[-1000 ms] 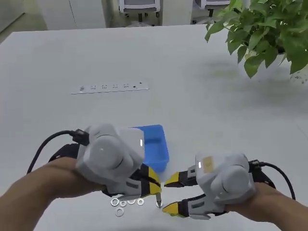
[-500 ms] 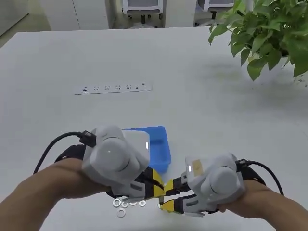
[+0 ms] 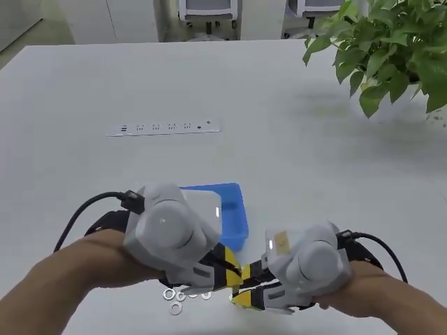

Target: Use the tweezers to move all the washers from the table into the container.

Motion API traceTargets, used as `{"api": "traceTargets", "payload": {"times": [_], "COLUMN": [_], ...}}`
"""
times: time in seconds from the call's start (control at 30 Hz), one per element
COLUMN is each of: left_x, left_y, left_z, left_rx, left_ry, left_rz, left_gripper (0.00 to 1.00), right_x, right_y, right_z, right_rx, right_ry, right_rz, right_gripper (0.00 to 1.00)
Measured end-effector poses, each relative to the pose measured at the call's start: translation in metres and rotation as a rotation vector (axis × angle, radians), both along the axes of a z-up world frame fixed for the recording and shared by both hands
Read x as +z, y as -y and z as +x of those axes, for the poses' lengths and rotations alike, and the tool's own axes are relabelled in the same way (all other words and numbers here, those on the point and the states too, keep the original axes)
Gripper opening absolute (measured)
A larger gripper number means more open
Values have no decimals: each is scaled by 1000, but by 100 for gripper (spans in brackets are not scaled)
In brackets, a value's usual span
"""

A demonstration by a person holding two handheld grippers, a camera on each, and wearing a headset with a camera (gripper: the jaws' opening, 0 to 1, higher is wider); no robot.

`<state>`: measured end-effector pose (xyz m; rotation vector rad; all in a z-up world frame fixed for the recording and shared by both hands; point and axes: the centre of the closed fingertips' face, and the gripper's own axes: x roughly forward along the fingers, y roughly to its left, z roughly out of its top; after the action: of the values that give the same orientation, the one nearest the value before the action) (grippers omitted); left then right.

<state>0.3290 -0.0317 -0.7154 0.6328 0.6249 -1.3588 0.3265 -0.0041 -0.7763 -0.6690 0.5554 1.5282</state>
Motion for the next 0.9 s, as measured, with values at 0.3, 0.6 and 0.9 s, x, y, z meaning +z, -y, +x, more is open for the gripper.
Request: {"api": "traceTargets", "payload": {"times": [0.3, 0.6, 0.9], "left_x": [-1, -1, 2], "left_y": [0, -1, -5], "left_z": [-1, -1, 0], "left_rx": [-10, -10, 7], "left_ry": [7, 14, 10], "left_rz": [7, 8, -1], "left_gripper": [7, 7, 13], "right_x": [0, 0, 9], "right_y": [0, 0, -2], "right_z": [0, -1, 2], "right_rx": [-7, -3, -8], "right_ry": [-5, -5, 0], "right_rz": [-4, -4, 16], "right_gripper": [8, 8, 8]}}
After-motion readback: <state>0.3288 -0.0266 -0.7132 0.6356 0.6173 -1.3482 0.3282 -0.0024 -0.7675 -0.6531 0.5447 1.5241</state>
